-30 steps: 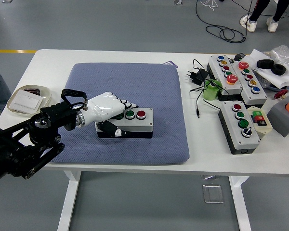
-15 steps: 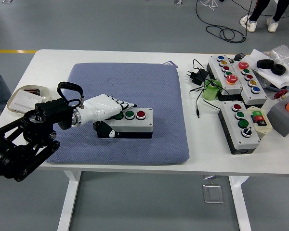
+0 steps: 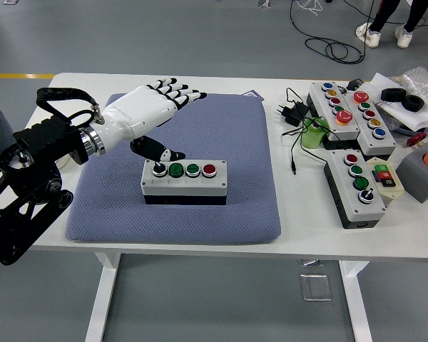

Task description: Pick up the button,place it on the desk,press the button,press the button

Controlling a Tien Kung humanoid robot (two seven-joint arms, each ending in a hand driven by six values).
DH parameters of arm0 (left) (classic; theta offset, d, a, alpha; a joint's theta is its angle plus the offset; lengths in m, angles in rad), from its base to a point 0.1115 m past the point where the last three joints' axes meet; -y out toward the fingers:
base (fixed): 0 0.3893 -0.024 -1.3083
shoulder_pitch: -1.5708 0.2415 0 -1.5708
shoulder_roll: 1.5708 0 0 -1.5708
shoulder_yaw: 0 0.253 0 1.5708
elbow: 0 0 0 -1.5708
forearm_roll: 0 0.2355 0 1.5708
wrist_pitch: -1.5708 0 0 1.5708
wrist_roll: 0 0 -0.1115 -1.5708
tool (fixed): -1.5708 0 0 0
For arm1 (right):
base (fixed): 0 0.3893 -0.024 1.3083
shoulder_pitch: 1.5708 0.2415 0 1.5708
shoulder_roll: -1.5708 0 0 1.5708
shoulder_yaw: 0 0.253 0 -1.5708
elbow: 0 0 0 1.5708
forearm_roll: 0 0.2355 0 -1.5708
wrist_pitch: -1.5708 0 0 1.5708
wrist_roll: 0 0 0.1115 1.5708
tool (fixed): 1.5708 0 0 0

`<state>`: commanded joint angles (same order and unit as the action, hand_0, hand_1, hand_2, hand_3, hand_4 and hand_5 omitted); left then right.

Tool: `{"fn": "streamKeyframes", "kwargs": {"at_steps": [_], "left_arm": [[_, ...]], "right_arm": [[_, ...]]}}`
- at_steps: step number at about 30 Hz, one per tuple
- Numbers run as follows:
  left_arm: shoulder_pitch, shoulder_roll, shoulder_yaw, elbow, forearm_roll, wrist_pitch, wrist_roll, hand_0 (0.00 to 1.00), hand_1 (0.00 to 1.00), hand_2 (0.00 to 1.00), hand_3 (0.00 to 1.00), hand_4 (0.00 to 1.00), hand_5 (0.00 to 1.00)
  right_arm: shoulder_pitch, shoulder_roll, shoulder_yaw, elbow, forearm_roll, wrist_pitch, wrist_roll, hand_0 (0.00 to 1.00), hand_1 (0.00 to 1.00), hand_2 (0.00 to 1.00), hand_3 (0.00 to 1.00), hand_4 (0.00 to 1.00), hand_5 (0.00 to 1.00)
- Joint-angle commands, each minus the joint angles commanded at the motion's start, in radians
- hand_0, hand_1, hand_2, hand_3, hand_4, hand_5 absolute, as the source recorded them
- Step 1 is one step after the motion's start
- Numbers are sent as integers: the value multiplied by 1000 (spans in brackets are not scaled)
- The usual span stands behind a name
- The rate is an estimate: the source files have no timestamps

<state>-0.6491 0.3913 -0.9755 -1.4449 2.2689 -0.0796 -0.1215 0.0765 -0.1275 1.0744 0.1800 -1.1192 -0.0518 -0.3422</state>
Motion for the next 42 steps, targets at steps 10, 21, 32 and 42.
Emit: {"fn": "streamKeyframes", "kwargs": {"at_steps": [10, 21, 32, 42], "left_arm": [[16, 21, 30, -88, 0, -94, 113, 44, 2, 26, 874, 562, 197], [11, 28, 82, -92, 0, -284, 180, 38, 2, 2, 875, 300, 2], [6, 32, 116, -94, -5, -333, 173, 42, 2, 2, 872, 309, 2], [-7, 26, 157, -79, 0, -350, 165, 46, 2, 2, 857, 313, 2]], "right_arm": [[-4, 0, 5, 0, -4, -1, 0, 710, 700, 772, 624, 427, 262], [-5, 0, 5, 0, -6, -1, -1, 709, 699, 772, 624, 427, 265], [-2, 1, 9, 0, -12, -1, -2, 709, 699, 772, 623, 426, 264], [0, 1, 6, 0, -8, -2, -1, 708, 698, 770, 623, 426, 262]]}}
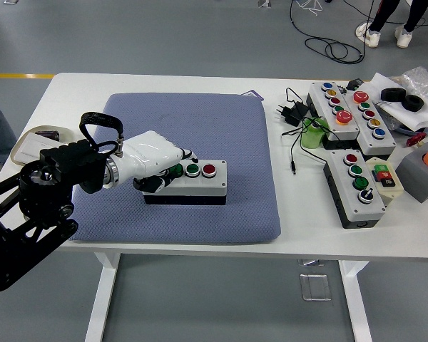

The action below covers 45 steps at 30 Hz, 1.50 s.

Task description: Pick up the button,place it on the desk,press the button,press the button

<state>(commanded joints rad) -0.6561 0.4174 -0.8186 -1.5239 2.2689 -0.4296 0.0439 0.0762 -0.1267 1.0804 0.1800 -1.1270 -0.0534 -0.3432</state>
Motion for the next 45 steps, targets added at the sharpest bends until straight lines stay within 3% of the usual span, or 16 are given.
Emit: {"fn": "streamKeyframes", "kwargs": {"at_steps": [14, 24, 29, 34, 38, 45], "left_arm": [[-5, -7, 22, 46, 0, -17, -3, 48, 2, 2, 852, 317, 2], [-10, -7, 42, 64, 0, -63, 0, 49, 2, 2, 851, 317, 2], [-8, -10, 21, 49, 0, -16, -2, 50, 2, 2, 858, 319, 2], [-16, -17, -5, 34, 0, 81, -39, 48, 2, 2, 865, 311, 2], [-25, -27, -2, 34, 0, 93, -43, 48, 2, 2, 865, 311, 2], [-28, -55, 32, 56, 0, 71, -42, 48, 2, 2, 863, 308, 2]], "right_arm": [[1, 0, -4, 0, 4, 0, 0, 707, 698, 770, 623, 424, 258], [1, -1, -6, 0, 6, 0, 1, 706, 698, 770, 623, 423, 257], [1, -1, -4, 0, 4, 0, 1, 706, 698, 769, 622, 423, 256], [1, -1, -3, 0, 3, 0, 1, 706, 698, 769, 623, 423, 257], [2, -1, -5, 0, 6, 0, 1, 706, 698, 769, 623, 423, 257], [3, -2, -8, 0, 9, 0, 1, 704, 698, 767, 622, 423, 257]]}}
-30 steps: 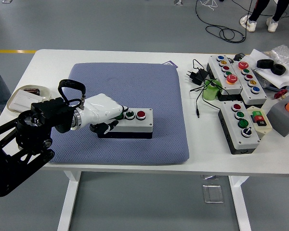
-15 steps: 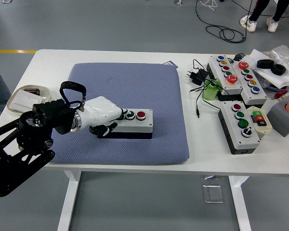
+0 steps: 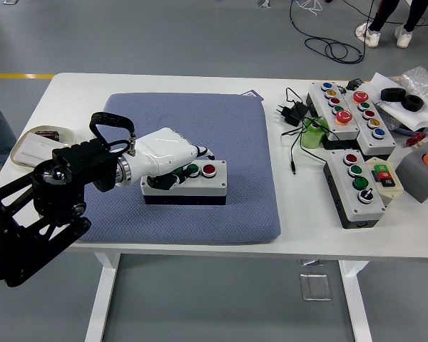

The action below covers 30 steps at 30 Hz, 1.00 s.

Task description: Pick up the button,place it on the desk,press the button,press the button

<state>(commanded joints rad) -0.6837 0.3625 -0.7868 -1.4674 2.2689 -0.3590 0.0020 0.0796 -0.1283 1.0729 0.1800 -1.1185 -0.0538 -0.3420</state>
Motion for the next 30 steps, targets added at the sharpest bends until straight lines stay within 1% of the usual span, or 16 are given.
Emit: {"fn": "streamKeyframes", "kwargs": {"at_steps": [4, 11, 12, 20, 22, 26, 29, 30], "left_arm": [[-2, -10, 8, 20, 0, -12, 3, 48, 2, 2, 863, 308, 2], [-7, -14, 15, 44, 0, -22, 5, 49, 2, 2, 860, 304, 2], [-7, -15, 15, 46, 0, -23, 6, 48, 2, 2, 869, 320, 2], [-9, -14, 26, 65, 0, -60, 14, 49, 2, 2, 868, 328, 2], [-11, -12, 35, 70, 0, -81, 16, 49, 2, 2, 868, 328, 2], [-12, -7, 44, 73, 0, -98, 16, 50, 2, 2, 871, 332, 2], [-11, -5, 43, 69, 0, -96, 16, 50, 2, 2, 871, 332, 2], [-9, -5, 35, 65, 0, -88, 16, 50, 2, 2, 876, 332, 2]], "right_arm": [[0, 0, 1, 0, -2, 0, 0, 704, 698, 767, 622, 423, 257], [0, 0, 1, 0, -2, 0, -1, 704, 698, 768, 622, 423, 257], [0, 0, 1, 0, -2, 0, -1, 704, 698, 768, 622, 423, 256], [0, 0, -2, 0, 1, 0, -1, 704, 698, 768, 622, 422, 256], [-1, 0, -3, 0, 1, 0, 0, 704, 698, 768, 622, 422, 256], [-2, 0, -2, 0, 1, 0, 0, 705, 699, 768, 621, 423, 257], [-3, 0, -3, 0, 1, 0, 0, 705, 699, 768, 621, 423, 257], [-4, 0, -2, 0, 1, 0, 0, 705, 698, 768, 621, 424, 258]]}}
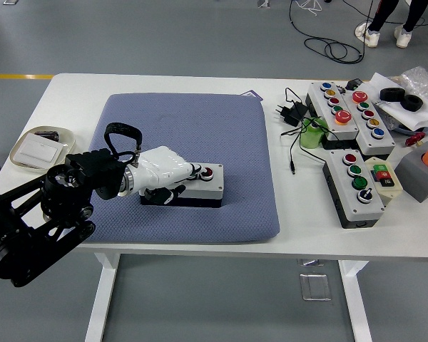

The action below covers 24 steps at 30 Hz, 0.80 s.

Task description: Pick up the button,place it on the desk,press the button,press the button

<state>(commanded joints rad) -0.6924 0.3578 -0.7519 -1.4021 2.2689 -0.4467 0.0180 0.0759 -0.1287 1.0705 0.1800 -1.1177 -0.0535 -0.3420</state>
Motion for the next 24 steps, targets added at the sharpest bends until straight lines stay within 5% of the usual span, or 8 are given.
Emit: {"fn": "streamKeyframes", "kwargs": {"at_steps": [11, 12, 17, 18, 23, 24], "left_arm": [[12, 5, -143, -67, -63, 49, -29, 55, 2, 2, 895, 424, 2], [16, 5, -161, -73, -88, 77, -24, 35, 2, 22, 903, 897, 760], [34, -1, -220, -63, -256, 254, 6, 35, 2, 22, 903, 897, 760], [39, -2, -230, -55, -291, 292, 8, 80, 77, 130, 884, 871, 998], [74, 1, -278, -13, -499, 503, 1, 80, 77, 130, 884, 871, 998], [85, 4, -289, 5, -545, 549, -5, 512, 612, 683, 959, 826, 998]], "right_arm": [[2, 1, 1, 0, -1, 0, 0, 705, 699, 767, 621, 424, 257], [2, 0, 0, 0, 1, 0, 0, 705, 698, 767, 621, 424, 258], [1, 0, 1, 0, -1, 0, 0, 705, 698, 767, 621, 424, 258], [1, 0, 3, 0, -3, 0, 1, 705, 698, 767, 622, 424, 257], [1, 0, 8, 0, -5, -2, 3, 705, 698, 767, 622, 424, 257], [1, 0, 9, 0, -4, -3, 3, 706, 699, 768, 622, 424, 257]]}}
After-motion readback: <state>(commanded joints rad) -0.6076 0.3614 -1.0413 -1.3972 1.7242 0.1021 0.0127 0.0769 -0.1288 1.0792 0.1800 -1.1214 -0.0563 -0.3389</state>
